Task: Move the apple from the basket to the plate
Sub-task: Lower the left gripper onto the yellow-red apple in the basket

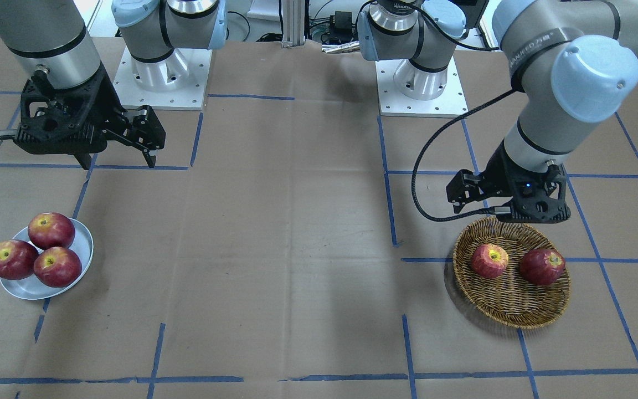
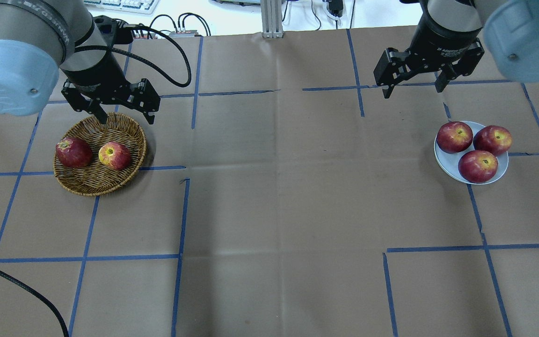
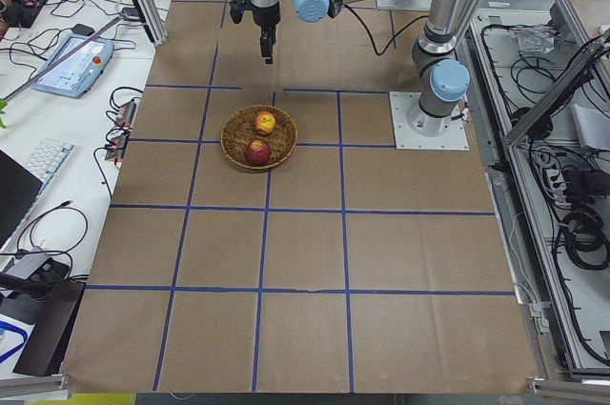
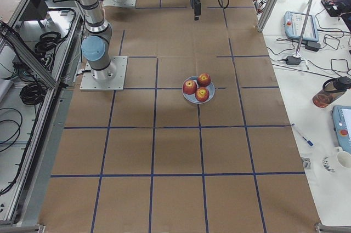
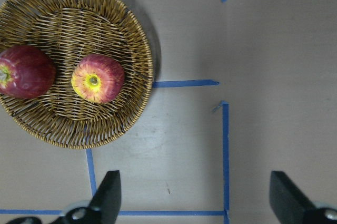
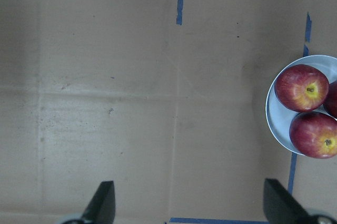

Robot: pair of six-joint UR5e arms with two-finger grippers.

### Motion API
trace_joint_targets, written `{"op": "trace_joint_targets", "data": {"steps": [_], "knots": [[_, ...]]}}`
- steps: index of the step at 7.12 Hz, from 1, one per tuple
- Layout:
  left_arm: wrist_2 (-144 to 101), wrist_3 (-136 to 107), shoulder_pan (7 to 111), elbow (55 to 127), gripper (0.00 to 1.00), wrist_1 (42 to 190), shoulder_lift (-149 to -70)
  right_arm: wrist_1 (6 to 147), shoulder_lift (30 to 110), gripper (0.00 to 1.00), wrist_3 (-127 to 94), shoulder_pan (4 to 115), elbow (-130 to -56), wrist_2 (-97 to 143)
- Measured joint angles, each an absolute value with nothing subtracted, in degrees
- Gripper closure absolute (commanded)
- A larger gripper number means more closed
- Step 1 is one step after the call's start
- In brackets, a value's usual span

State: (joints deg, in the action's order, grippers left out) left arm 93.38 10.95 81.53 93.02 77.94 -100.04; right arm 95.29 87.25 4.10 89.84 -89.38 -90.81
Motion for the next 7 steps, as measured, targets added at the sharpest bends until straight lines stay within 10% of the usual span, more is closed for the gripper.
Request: {"op": "trace_joint_targets", "data": {"steps": [7], "knots": [[91.6,23.6,72.9,98.0,0.02,60.9,-112.9,93.9,86.8,0.0,3.8,90.1,-89.6,-90.9]]}}
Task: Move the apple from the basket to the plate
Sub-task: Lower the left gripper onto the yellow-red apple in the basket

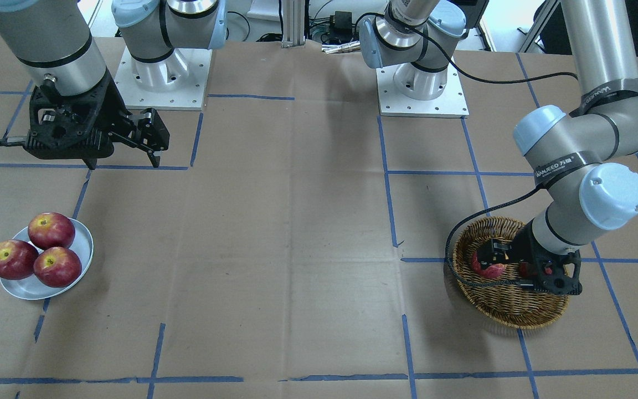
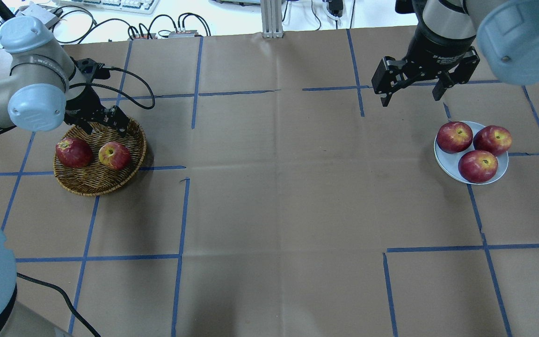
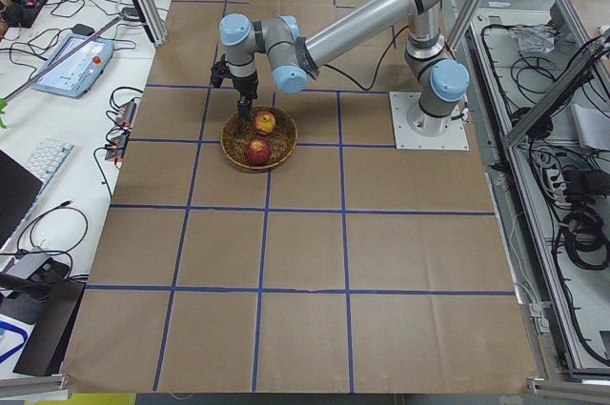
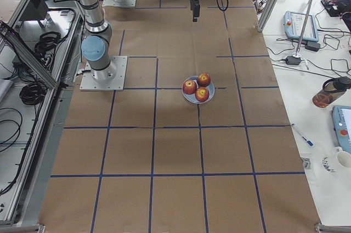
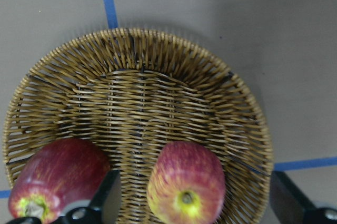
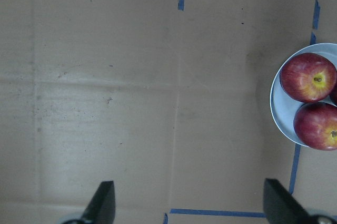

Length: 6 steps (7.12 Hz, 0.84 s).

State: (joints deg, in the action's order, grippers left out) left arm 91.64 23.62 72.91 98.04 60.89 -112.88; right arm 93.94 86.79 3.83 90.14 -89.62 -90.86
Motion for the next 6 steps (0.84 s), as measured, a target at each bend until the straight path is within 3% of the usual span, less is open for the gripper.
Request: {"op": "trace_joint_targets", "data": {"steps": [5,6], "knots": [[89.4,23.9,71.9,101.3,0.02,57.7,-115.6,93.9,86.6,0.0,3.8,90.2,-89.8,-90.8],[89.5,24.0,71.9,101.4,0.06,57.6,-116.1,93.9,86.6,0.0,3.8,90.2,-89.8,-90.8]]}}
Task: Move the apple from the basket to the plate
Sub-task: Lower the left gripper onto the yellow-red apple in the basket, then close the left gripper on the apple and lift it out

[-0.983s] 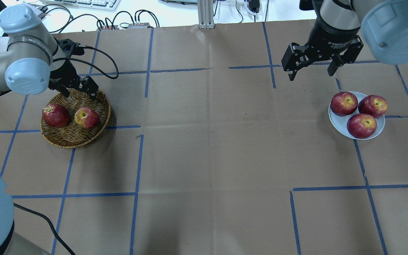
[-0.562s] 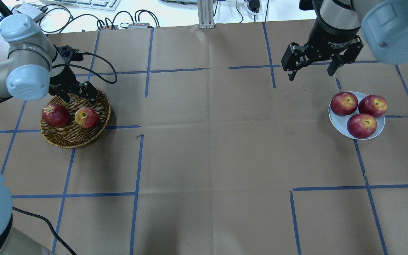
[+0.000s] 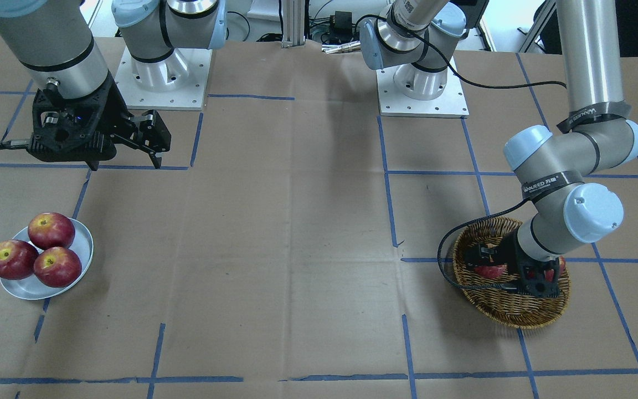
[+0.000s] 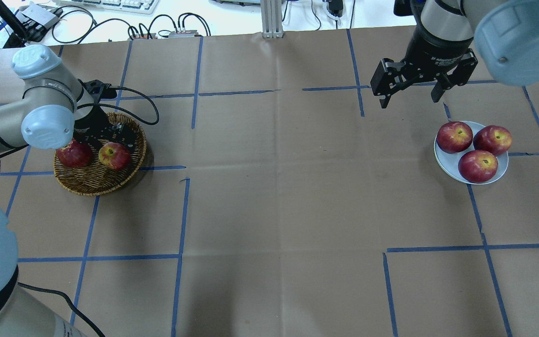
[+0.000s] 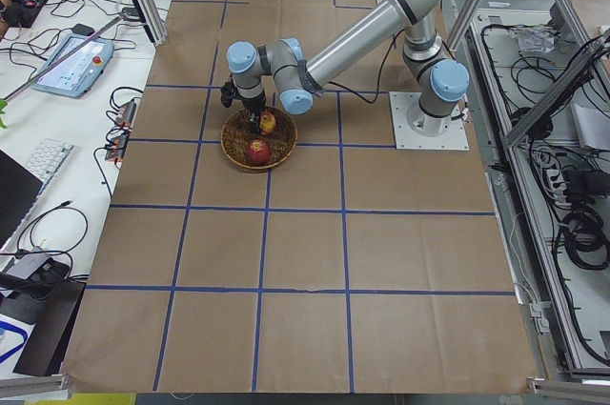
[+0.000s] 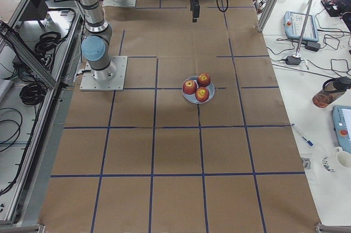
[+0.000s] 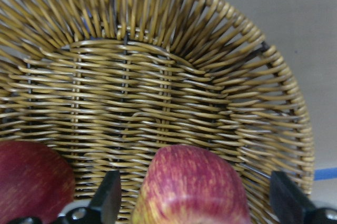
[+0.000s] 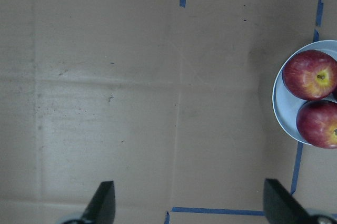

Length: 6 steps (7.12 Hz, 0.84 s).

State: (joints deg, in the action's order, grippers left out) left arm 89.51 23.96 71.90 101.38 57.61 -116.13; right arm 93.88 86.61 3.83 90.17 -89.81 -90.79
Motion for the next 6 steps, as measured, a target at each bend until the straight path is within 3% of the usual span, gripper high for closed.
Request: {"op": "trace_joint_targets", "data": {"steps": [2,6], "knots": [[90.1,23.7,71.9,101.3,0.51,57.8,-116.6,93.8,86.8,0.0,3.8,90.1,-89.7,-90.8],[94.3,20.4,72.7,100.2,0.56,60.3,-114.3,93.7,87.0,0.0,3.9,90.1,-89.7,-90.8]]}}
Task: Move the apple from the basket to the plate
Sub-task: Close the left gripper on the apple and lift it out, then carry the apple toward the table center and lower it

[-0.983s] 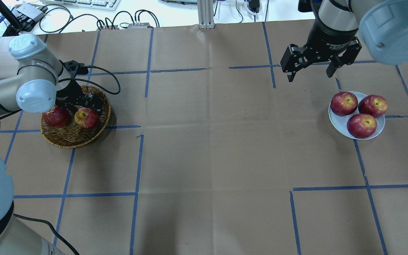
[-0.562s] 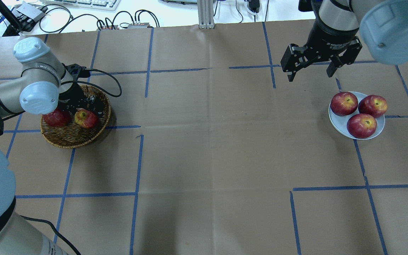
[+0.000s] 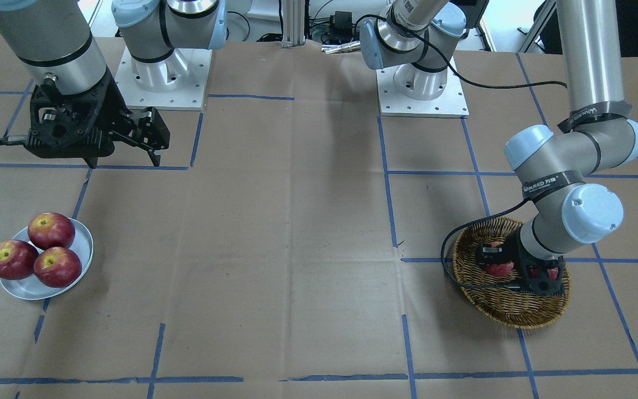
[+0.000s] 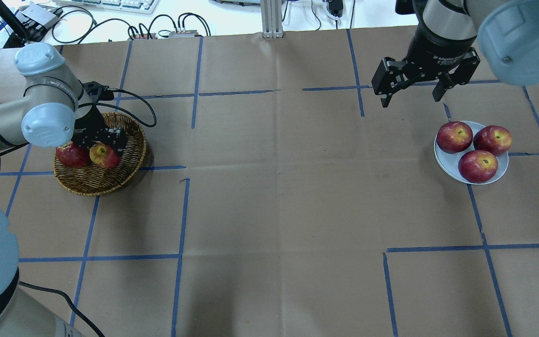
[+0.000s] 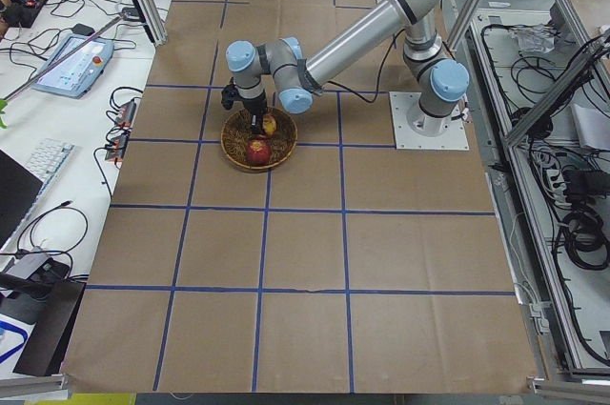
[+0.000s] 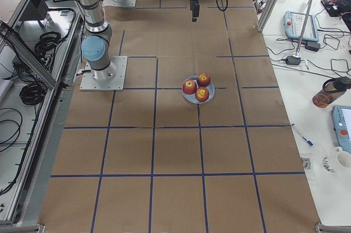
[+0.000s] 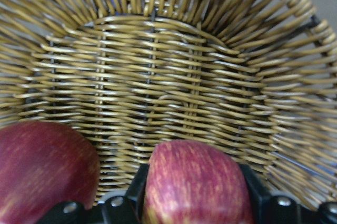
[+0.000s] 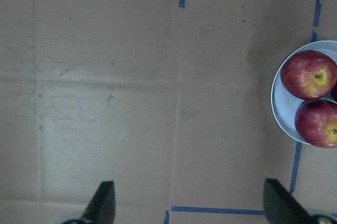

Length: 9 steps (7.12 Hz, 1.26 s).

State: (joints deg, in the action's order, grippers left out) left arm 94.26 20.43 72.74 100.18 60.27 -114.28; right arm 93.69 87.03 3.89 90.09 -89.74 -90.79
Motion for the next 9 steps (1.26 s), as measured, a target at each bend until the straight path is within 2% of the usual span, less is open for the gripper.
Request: {"op": "trace_joint_targets", "data": {"steps": [2,4,6,9], "knots": [[92.9,10.5,77.0,97.6,0.56,64.5,-111.8,93.7,86.9,0.0,4.4,90.0,-89.6,-90.7],[92.1,-3.6,86.7,95.5,0.58,65.8,-112.2,93.6,86.6,0.0,5.0,90.0,-89.2,-90.7],[91.8,-16.5,96.7,92.8,0.57,65.3,-115.9,93.5,86.5,0.0,6.1,89.9,-89.0,-90.7],[90.4,-28.1,108.0,80.0,0.55,65.1,-126.3,93.6,86.4,0.0,7.3,89.8,-88.9,-90.7]]}}
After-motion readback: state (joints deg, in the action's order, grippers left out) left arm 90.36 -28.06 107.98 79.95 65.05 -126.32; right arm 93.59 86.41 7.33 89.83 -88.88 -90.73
